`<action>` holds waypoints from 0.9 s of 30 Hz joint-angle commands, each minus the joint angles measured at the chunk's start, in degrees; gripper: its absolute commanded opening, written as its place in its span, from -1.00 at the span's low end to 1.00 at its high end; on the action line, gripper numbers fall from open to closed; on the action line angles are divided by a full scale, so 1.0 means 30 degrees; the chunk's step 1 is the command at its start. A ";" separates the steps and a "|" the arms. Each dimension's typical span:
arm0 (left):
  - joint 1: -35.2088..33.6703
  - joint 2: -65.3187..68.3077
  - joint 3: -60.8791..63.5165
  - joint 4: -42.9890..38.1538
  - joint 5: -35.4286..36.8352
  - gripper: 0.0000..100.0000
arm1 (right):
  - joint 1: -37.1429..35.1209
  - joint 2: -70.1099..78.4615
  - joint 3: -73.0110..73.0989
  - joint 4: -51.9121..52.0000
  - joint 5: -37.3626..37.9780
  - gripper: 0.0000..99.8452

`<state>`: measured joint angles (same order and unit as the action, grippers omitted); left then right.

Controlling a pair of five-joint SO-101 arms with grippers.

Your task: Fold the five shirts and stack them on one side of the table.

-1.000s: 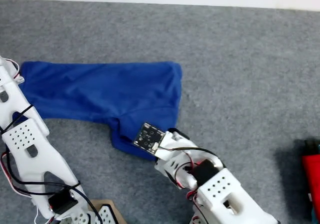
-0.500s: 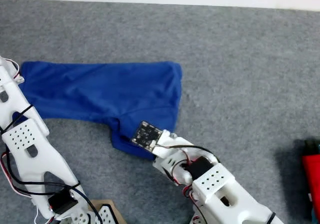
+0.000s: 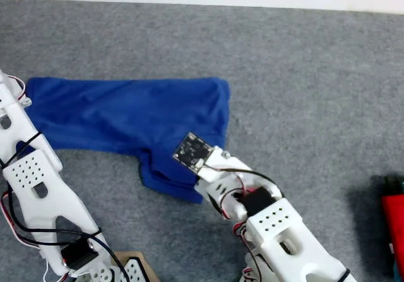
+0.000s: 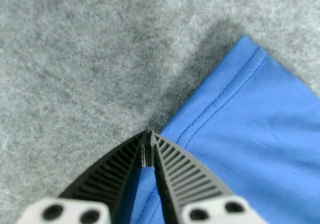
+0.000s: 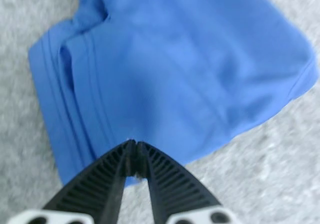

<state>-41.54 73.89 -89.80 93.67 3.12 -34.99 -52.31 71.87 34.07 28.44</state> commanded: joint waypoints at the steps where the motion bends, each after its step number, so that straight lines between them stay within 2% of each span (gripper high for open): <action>1: 0.0103 -0.0308 -0.0601 0.0234 0.0059 -0.99 | 0.0278 0.0073 -0.2007 -0.0366 0.0176 -0.97; 4: 0.0132 -0.0308 -0.0630 0.0234 0.0059 -0.99 | 0.0044 0.0044 -0.2505 0.1187 0.0176 -0.90; 7: 0.0132 -0.0337 -0.0630 0.0234 0.0059 -0.99 | -0.1333 -0.0103 -0.2388 0.4059 0.0234 -0.62; 9: 0.0132 -0.0337 -0.0630 0.0234 0.0059 -0.99 | -0.2066 -0.0103 -0.2242 0.5201 0.0674 -0.51; 14: 0.0132 -0.0337 -0.0630 0.0234 0.0059 -0.99 | -0.3092 -0.0132 -0.0337 0.5084 0.1407 -0.57; 21: 0.0044 -0.0337 -0.0630 0.0234 0.0059 -0.99 | -0.2564 0.0044 0.0103 0.3941 0.1495 -0.57; 27: 0.0044 -0.0337 -0.0630 0.0410 0.0059 -0.99 | -0.1832 0.0073 0.1333 0.1949 0.2608 -0.57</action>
<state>-41.54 73.89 -89.80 94.02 3.12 -41.85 -52.22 75.38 42.51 34.86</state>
